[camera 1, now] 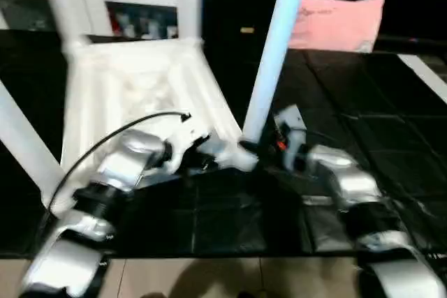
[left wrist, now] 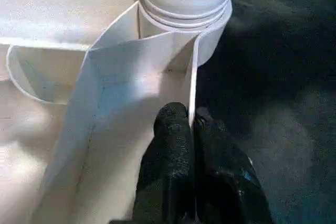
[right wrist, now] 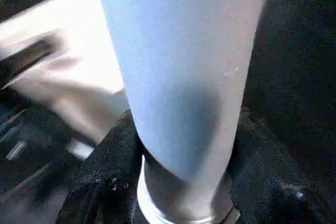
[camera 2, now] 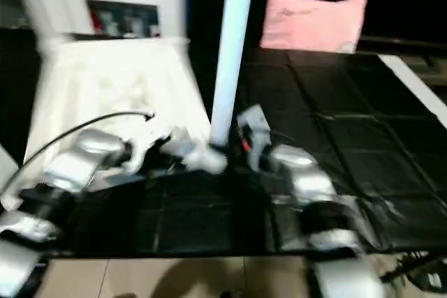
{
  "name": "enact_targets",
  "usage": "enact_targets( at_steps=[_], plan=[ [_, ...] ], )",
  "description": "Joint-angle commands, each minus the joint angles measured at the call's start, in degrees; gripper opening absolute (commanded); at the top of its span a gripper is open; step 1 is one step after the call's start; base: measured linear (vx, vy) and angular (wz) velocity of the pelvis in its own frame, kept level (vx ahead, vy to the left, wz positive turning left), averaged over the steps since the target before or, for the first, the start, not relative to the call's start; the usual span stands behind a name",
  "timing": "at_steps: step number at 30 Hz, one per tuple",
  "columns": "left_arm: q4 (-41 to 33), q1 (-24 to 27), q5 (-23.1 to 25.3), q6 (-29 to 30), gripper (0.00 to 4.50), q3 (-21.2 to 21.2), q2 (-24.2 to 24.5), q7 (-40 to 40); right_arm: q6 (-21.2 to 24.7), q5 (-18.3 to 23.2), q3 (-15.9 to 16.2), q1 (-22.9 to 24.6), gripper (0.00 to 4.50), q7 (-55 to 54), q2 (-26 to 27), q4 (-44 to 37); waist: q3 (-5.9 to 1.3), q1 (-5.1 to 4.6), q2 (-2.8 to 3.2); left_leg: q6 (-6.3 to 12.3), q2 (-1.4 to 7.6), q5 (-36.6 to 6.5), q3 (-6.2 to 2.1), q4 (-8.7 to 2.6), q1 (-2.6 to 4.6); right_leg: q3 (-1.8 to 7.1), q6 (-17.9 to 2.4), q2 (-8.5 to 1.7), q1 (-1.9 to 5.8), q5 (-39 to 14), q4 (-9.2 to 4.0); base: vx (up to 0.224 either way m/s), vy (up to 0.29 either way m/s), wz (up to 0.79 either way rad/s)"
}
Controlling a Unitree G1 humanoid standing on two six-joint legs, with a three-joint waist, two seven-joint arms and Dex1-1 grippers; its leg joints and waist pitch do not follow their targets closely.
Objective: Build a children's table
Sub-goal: Rotate leg to tighten
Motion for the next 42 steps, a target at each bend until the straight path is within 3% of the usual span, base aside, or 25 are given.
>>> enact_targets(
  at_steps=[1, 6, 7, 12, 16, 22, 27, 28, 31, 35, 40, 42],
  plan=[
    [-2.9, -3.2, -1.9, 0.5, 0.0, 0.3, -6.1, 5.0, 2.9, -0.4, 2.5, -1.2, 2.0, -7.2, 6.6, 5.4, -4.17, 0.55, 0.33, 0.27, -0.13, -11.5, 0.22, -3.67, -0.28, 2.53, -6.8, -3.53, 3.29, -24.1, -5.2, 0.0, 0.0, 0.0],
    [-1.7, -3.9, -0.6, 0.7, 0.0, 0.7, -8.5, 9.5, 1.3, -0.6, -0.1, -3.4, 2.0, -15.0, 9.9, 8.7, -4.14, 0.48, 0.45, 0.7, -0.14, -12.8, 0.25, -3.79, -0.18, 2.6, -6.9, -3.39, 3.23, -22.5, -5.23, 0.0, 0.0, 0.0],
    [-1.9, -3.9, -0.5, 0.6, 0.0, 0.5, -8.2, 9.2, 0.9, -0.2, -1.0, -3.5, 2.55, -15.5, 10.3, 8.5, -4.13, 0.58, 0.5, 0.85, -0.13, -13.0, 0.25, -3.81, -0.24, 2.65, -6.7, -3.5, 3.29, -22.5, -5.26, 0.0, 0.0, 0.0],
    [-2.7, -3.5, 0.0, 1.1, 0.0, 0.3, -7.0, 8.5, 0.3, 0.1, -2.3, -3.6, 3.05, -16.2, 10.5, 8.1, -4.09, 0.64, 0.8, 0.94, -0.07, -13.5, 0.18, -3.97, -0.19, 2.7, -6.8, -3.47, 3.32, -21.5, -5.2, 0.0, 0.0, 0.0],
    [-2.5, -2.5, 0.6, -1.2, 0.0, -0.7, -4.6, 6.3, -1.2, -0.7, -1.2, -2.6, 3.36, -14.0, 8.4, 6.3, -4.25, 0.68, 0.77, 1.1, -0.06, -13.0, 0.18, -4.0, -0.38, 2.81, -7.5, -3.48, 3.55, -19.4, -4.98, 0.0, 0.0, 0.0],
    [-2.6, -1.1, 0.0, -5.2, 0.0, -1.2, -0.1, 0.5, -1.1, -0.6, 0.9, 1.4, 3.93, -1.5, 1.9, -0.6, -4.26, 1.33, 0.45, 2.52, 0.06, -10.9, 0.37, -3.93, -0.41, 3.0, -8.5, -3.47, 3.94, -15.6, -4.63, 0.0, 0.0, 0.0],
    [-3.4, 0.3, -1.5, -8.3, 0.0, -2.0, 4.9, -8.3, -2.9, 0.8, 3.1, 3.7, 4.23, 12.1, -6.1, -5.5, -4.06, 1.96, 0.39, 2.17, 0.27, -11.9, 0.44, -4.06, -0.21, 3.02, -8.4, -3.64, 3.65, -18.3, -4.81, 0.0, 0.0, 0.0],
    [-3.1, 0.3, -1.5, -9.0, 0.0, -2.1, 5.6, -9.2, -3.1, 1.1, 3.3, 3.7, 4.39, 14.1, -7.1, -5.9, -4.01, 2.27, 0.53, 2.03, 0.4, -12.8, 0.46, -4.06, 0.11, 3.07, -8.6, -3.64, 3.41, -18.8, -4.88, 0.0, 0.0, 0.0],
    [-3.0, 0.8, -2.4, -11.7, 0.0, -2.3, 7.1, -13.1, -3.5, 1.8, 3.9, 4.0, 4.48, 19.1, -9.5, -7.2, -3.99, 2.75, 0.54, 1.85, 0.45, -12.8, 0.46, -4.13, 0.19, 3.09, -8.7, -3.59, 3.37, -18.1, -4.74, 0.0, 0.0, 0.0],
    [-2.0, 0.9, -4.3, -17.6, 0.0, -3.3, 9.9, -21.7, -4.4, 2.6, 7.0, 3.5, 4.48, 32.8, -15.8, -8.7, -4.13, 3.19, 0.34, 2.5, 0.48, -11.9, 0.61, -3.98, 0.13, 3.18, -10.0, -3.52, 3.54, -14.9, -4.34, 0.0, 0.0, 0.0],
    [-1.5, 0.3, -5.0, -19.5, 0.0, -4.3, 10.8, -26.5, -6.4, 1.5, 9.8, 2.1, 4.48, 40.4, -18.3, -7.6, -4.13, 4.05, 0.22, 2.49, 0.61, -11.4, 0.66, -3.87, 0.03, 3.02, -10.1, -3.58, 3.54, -15.6, -4.16, 0.0, 0.0, 0.0],
    [-1.5, -0.1, -5.3, -20.5, 0.0, -4.9, 10.8, -28.7, -7.4, 1.3, 10.9, 0.9, 4.48, 44.1, -18.8, -6.2, -4.06, 4.28, -0.09, 2.11, 0.74, -12.1, 0.66, -3.9, 0.14, 3.03, -10.1, -3.69, 3.39, -17.1, -4.25, 0.0, 0.0, 0.0]
  ],
)
